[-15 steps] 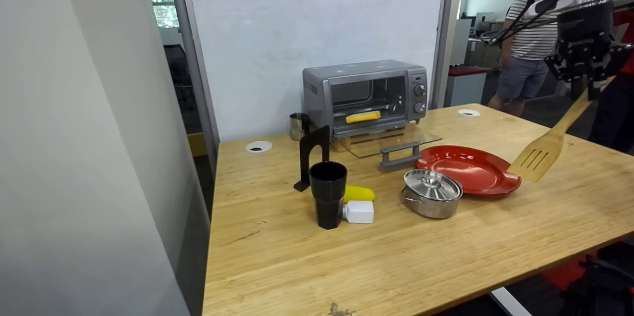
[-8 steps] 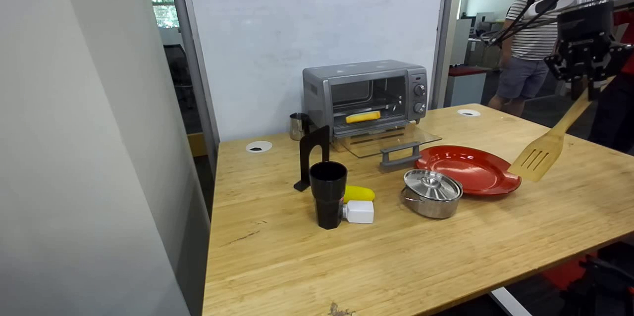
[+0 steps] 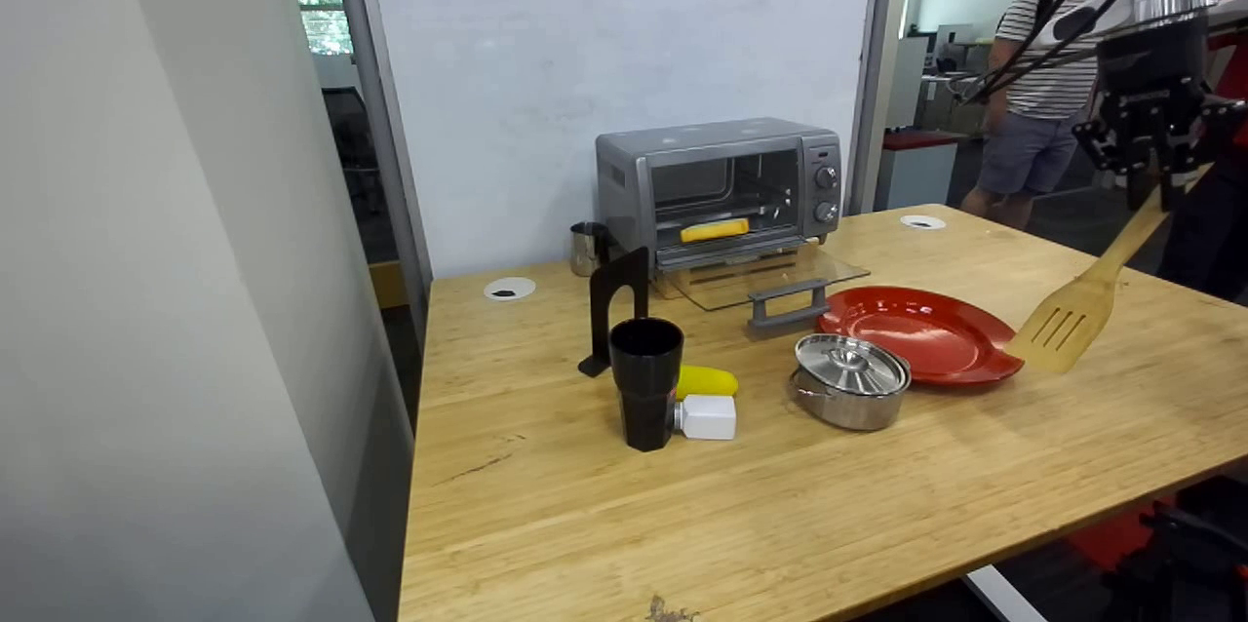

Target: Open the oven door, pick up the slice of bread from the red plate using the wooden spatula and put it in the oven, close the oven door

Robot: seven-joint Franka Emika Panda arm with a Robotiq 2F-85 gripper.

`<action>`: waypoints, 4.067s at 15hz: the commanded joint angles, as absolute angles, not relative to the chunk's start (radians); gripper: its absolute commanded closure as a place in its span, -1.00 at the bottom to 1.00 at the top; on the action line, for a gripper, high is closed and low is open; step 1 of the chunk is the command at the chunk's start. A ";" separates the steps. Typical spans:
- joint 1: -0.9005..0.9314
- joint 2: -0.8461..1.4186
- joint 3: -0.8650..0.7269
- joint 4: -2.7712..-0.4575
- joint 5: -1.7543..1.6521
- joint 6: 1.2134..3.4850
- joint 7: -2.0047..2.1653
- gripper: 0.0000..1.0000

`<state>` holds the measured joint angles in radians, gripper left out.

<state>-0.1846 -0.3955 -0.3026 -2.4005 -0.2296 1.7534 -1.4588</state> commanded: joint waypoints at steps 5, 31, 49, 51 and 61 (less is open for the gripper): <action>-0.192 -0.450 -0.301 -2.551 -0.268 1.863 -1.456 0.87; -0.309 -0.231 -0.373 -2.770 -0.530 2.398 -1.165 0.87; -0.304 -0.105 -0.360 -2.776 -0.417 2.533 -1.181 0.80; -0.305 -0.106 -0.358 -2.776 -0.423 2.529 -1.178 -0.03; -0.283 -0.367 -0.292 -2.794 -0.472 2.291 -1.190 -1.00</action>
